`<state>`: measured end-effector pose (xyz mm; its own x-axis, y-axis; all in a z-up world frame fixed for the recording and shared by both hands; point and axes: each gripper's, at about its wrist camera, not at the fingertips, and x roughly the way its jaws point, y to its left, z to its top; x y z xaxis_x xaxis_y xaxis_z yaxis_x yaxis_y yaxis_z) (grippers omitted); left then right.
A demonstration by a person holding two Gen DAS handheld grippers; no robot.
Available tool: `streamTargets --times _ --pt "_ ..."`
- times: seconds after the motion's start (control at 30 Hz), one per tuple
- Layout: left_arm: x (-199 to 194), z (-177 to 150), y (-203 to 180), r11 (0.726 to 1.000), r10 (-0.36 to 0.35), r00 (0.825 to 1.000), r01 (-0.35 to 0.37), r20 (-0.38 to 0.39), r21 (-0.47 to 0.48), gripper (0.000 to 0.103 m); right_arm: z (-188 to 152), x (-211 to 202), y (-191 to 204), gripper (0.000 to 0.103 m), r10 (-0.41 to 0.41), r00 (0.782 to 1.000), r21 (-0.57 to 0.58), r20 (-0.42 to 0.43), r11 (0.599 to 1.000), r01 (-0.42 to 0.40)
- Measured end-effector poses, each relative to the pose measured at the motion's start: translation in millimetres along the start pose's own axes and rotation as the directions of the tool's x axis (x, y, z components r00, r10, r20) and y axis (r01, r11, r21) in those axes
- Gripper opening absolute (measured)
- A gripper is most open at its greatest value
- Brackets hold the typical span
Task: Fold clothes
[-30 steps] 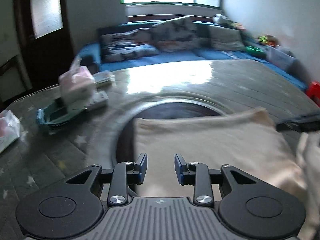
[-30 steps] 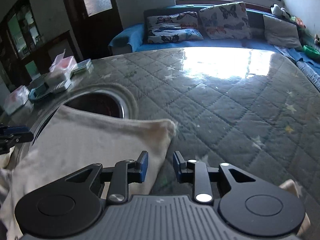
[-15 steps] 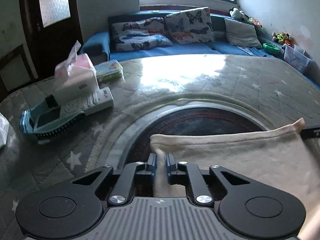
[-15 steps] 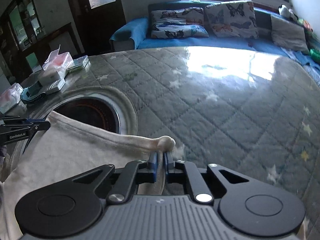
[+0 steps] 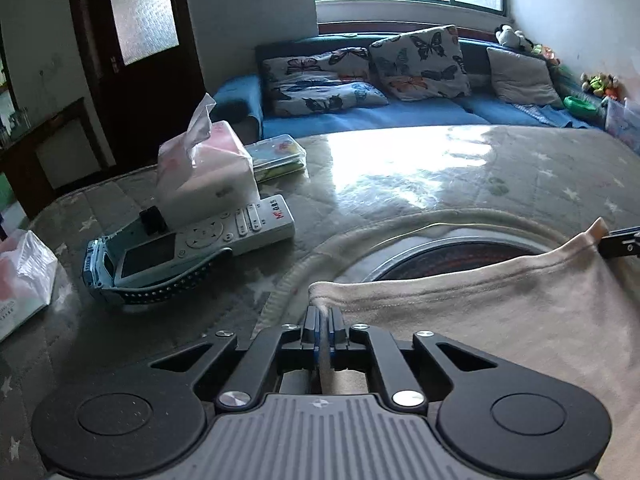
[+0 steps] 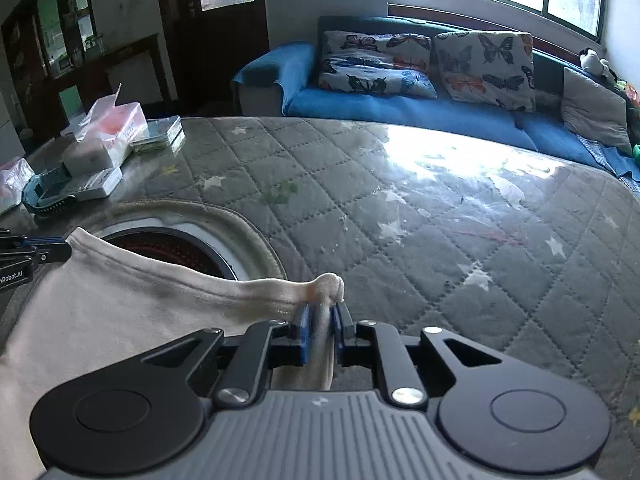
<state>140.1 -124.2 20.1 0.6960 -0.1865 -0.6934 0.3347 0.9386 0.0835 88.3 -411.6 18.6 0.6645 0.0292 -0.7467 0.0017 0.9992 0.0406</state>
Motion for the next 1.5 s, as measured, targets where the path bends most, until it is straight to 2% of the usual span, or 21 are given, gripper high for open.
streamTargets --times 0.13,0.2,0.23,0.3,0.43,0.53,0.57,0.7,0.8,0.87,0.97,1.07,1.17,1.27,1.33,1.4,1.5 --pt "-24 -4 8 0.998 -0.054 0.999 0.054 0.005 -0.035 0.008 -10 -28 7 0.016 0.034 0.999 -0.057 0.006 0.998 -0.034" --pt "-41 -11 12 0.997 -0.070 0.997 0.070 0.014 -0.039 0.014 -20 -45 14 0.020 0.067 0.998 -0.084 0.007 0.994 -0.066" --pt "-51 -16 16 0.996 -0.075 0.997 0.076 0.020 -0.046 0.017 -26 -54 17 0.025 0.088 0.996 -0.096 0.007 0.992 -0.087" --pt "-70 -27 24 0.995 -0.074 0.997 0.076 0.025 -0.061 0.029 -40 -67 27 0.029 0.126 0.992 -0.125 -0.003 0.984 -0.126" --pt "-108 -56 45 0.997 -0.011 0.999 0.015 0.049 -0.077 0.037 -68 -88 46 0.033 0.188 0.982 -0.167 -0.028 0.967 -0.190" --pt "-136 -83 63 0.994 0.053 0.996 -0.045 0.076 -0.101 0.046 -89 -94 62 0.035 0.213 0.976 -0.189 -0.048 0.957 -0.218" --pt "-144 -90 68 0.992 0.072 0.994 -0.063 0.082 -0.108 0.049 -95 -95 66 0.039 0.221 0.974 -0.190 -0.056 0.955 -0.228" --pt "-169 -124 87 0.980 0.145 0.986 -0.132 0.086 -0.147 0.055 -115 -97 76 0.047 0.211 0.976 -0.204 -0.050 0.955 -0.216" --pt "-181 -139 91 0.979 0.133 0.987 -0.117 0.088 -0.167 0.057 -122 -102 81 0.060 0.188 0.982 -0.208 -0.032 0.959 -0.190" --pt "-185 -143 84 0.984 0.099 0.989 -0.081 0.108 -0.157 0.063 -125 -102 81 0.065 0.187 0.982 -0.201 -0.022 0.961 -0.188" --pt "-179 -145 62 0.995 0.085 0.989 -0.078 0.119 -0.060 0.066 -128 -102 84 0.074 0.177 0.984 -0.202 -0.013 0.963 -0.176" --pt "-164 -145 57 0.993 0.112 0.989 -0.107 0.100 -0.054 0.066 -129 -101 88 0.075 0.167 0.986 -0.206 -0.012 0.964 -0.166" --pt "-155 -150 64 0.987 0.138 0.988 -0.131 0.073 -0.098 0.066 -129 -100 88 0.076 0.167 0.986 -0.204 -0.014 0.965 -0.167" --pt "-155 -158 70 0.973 0.216 0.974 -0.208 0.075 -0.097 0.067 -129 -100 88 0.078 0.171 0.985 -0.205 -0.017 0.964 -0.171" --pt "-157 -162 75 0.944 0.323 0.943 -0.315 0.082 -0.102 0.067 -129 -99 89 0.080 0.170 0.985 -0.211 -0.019 0.962 -0.170" --pt "-156 -166 88 0.913 0.395 0.917 -0.385 0.057 -0.136 0.067 -129 -98 91 0.082 0.168 0.985 -0.218 -0.021 0.961 -0.169" --pt "-157 -171 112 0.888 0.422 0.906 -0.409 0.018 -0.210 0.067 -129 -98 92 0.083 0.168 0.985 -0.221 -0.023 0.960 -0.169"
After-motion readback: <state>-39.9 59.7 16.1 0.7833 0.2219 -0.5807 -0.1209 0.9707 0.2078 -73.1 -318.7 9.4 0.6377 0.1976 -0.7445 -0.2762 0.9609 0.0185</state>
